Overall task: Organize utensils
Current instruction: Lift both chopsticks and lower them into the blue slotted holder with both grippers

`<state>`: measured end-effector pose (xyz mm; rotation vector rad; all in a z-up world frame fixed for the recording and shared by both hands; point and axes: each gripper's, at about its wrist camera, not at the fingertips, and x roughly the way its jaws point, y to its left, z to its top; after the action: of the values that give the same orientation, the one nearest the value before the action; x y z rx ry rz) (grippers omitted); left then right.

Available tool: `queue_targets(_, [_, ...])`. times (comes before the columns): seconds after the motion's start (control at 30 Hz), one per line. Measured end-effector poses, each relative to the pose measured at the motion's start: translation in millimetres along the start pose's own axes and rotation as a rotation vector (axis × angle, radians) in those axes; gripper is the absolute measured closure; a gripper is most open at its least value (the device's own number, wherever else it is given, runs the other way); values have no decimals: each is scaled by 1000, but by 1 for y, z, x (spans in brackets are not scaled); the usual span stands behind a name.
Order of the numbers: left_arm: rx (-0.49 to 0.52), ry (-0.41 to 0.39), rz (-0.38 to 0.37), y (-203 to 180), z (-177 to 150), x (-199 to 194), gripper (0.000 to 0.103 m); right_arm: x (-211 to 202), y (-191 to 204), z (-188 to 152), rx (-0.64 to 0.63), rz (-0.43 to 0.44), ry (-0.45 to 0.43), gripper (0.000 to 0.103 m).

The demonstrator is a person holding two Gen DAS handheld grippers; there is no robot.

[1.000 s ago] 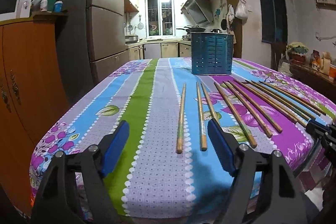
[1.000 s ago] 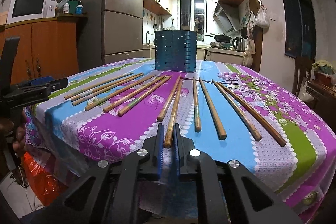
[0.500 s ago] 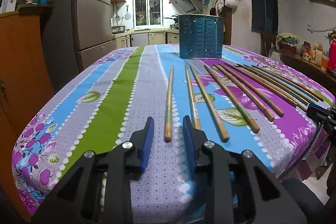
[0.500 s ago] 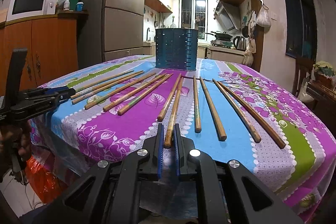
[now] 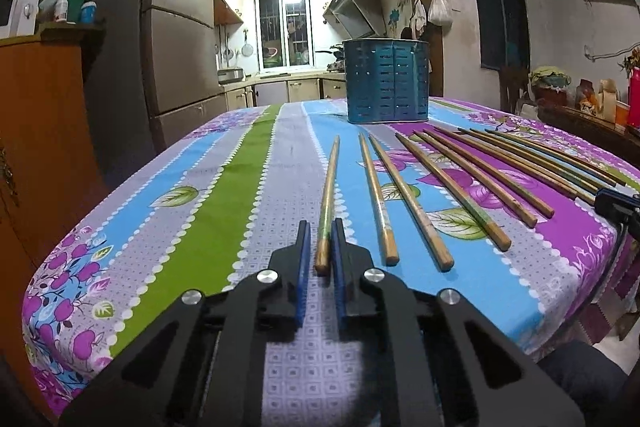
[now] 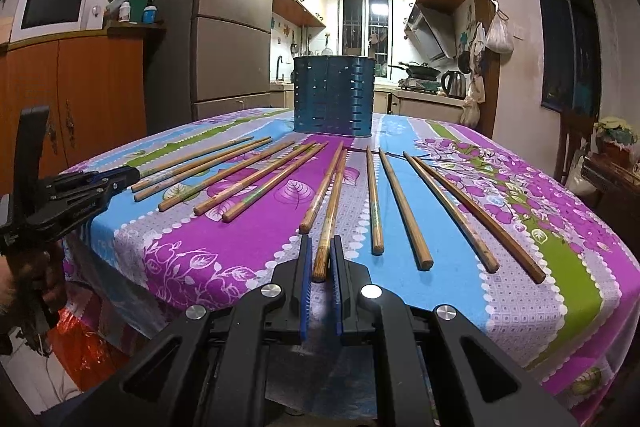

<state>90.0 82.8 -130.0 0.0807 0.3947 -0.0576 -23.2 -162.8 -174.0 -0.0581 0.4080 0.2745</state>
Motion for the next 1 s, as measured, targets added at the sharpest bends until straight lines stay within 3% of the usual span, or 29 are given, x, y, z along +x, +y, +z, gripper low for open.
queue_targets(0.33, [-8, -20, 1, -3, 4, -11, 98, -9, -5, 4, 35, -13, -27, 95])
queue_targets(0.57, [14, -126, -22, -9, 39, -43, 98, -36, -5, 28, -6, -29, -92, 95])
queue_targets(0.77, [30, -222, -33, -13, 79, -59, 98, -62, -7, 67, -41, -33, -195, 95])
queue_targets(1.0, [53, -302, -51, -14, 128, -52, 98, -64, -19, 125, -70, 0, -287, 95])
